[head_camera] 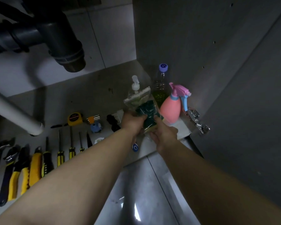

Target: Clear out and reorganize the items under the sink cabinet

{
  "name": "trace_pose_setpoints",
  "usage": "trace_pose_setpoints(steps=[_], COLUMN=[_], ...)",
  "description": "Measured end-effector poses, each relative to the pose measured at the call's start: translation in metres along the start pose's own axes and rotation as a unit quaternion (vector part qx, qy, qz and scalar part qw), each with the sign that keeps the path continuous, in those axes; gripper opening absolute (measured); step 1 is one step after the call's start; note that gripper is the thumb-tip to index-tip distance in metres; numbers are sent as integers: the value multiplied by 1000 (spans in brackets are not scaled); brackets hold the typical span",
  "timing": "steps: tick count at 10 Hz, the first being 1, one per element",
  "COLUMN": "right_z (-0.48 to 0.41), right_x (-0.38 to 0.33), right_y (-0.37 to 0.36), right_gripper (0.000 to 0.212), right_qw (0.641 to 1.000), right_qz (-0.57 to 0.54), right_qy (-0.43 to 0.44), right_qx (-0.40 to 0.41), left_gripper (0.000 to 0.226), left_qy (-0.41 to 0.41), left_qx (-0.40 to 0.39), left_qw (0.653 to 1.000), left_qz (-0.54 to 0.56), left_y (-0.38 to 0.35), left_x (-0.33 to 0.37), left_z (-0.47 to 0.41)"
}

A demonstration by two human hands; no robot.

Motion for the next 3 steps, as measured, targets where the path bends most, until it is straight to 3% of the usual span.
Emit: trace_pose_setpoints(steps=[2,3], right_z=[3,10], right_x=[0,-3], right_y=[6,10], right_gripper=[54,62], right_qw=[999,997], right_qz=[15,66], right_qy=[3,23], right_qx=[-51,-21], left_gripper=[16,39], left_qy=[-3,-15], left_qx=[-19,-6], left_qw=[1000,999], left_qz=[-18,-36], left_y=[0,1], left_x=[4,5], left_z=[-4,-2])
Point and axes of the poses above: each hand's wrist, its own z-axis away from the middle knuckle, its own y-axis out of the back of the hand, x = y × z, the point moved 2 cm from there along -z, towards the middle knuckle, and after that the axes turned 1 degree about x, right-handed, at the moved point
